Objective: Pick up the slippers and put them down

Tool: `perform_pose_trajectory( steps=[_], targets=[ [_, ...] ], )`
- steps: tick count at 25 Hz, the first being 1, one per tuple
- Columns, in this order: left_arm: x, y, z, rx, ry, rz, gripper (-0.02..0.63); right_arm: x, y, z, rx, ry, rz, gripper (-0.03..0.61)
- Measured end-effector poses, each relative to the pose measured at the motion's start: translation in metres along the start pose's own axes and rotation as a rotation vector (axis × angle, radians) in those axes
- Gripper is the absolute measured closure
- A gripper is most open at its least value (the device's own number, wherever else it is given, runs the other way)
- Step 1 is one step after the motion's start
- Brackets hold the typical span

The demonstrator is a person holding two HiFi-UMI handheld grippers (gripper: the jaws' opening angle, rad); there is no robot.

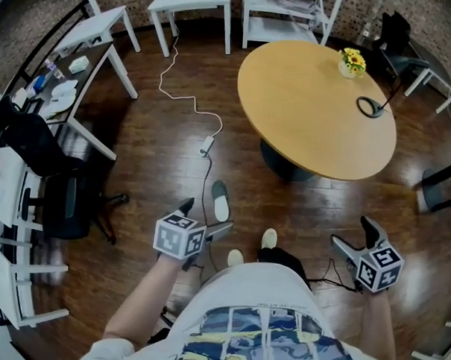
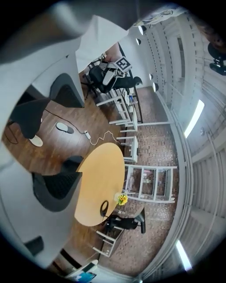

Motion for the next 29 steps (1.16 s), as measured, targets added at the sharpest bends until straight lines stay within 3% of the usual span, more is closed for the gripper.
perform_pose_trajectory(
  steps=[7, 13, 19, 29],
  targets=[
    [0.007, -0.004, -0.032, 0.006, 0.038, -0.004, 0.035, -0.018, -0.039, 0.011, -0.052, -0.049, -0.104, 0.115],
    [0.019, -0.01, -0.055, 0.009, 0.084, -0.025, 0.035, -0.044, -0.063, 0.018, -0.083, -0.024, -0.16, 0.117],
    [0.031, -0.03, -0.083, 0.003, 0.127, -0.044, 0.035, -0.052, -0.087, 0.024, -0.079, 0.003, -0.143, 0.117],
    [0.043, -0.064, -0.104, 0.015, 0.13, -0.037, 0.035, -0.06, -0.114, 0.025, -0.036, -0.006, -0.151, 0.117]
  ],
)
Point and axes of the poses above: the fingertips, and each gripper's own axes: z backward along the fingers, y to its left, x out of its top, the point moved 4 cm from there along z, backward along the fingers, and after that the axes turned 6 degrees about -z, right-handed, at the moved point
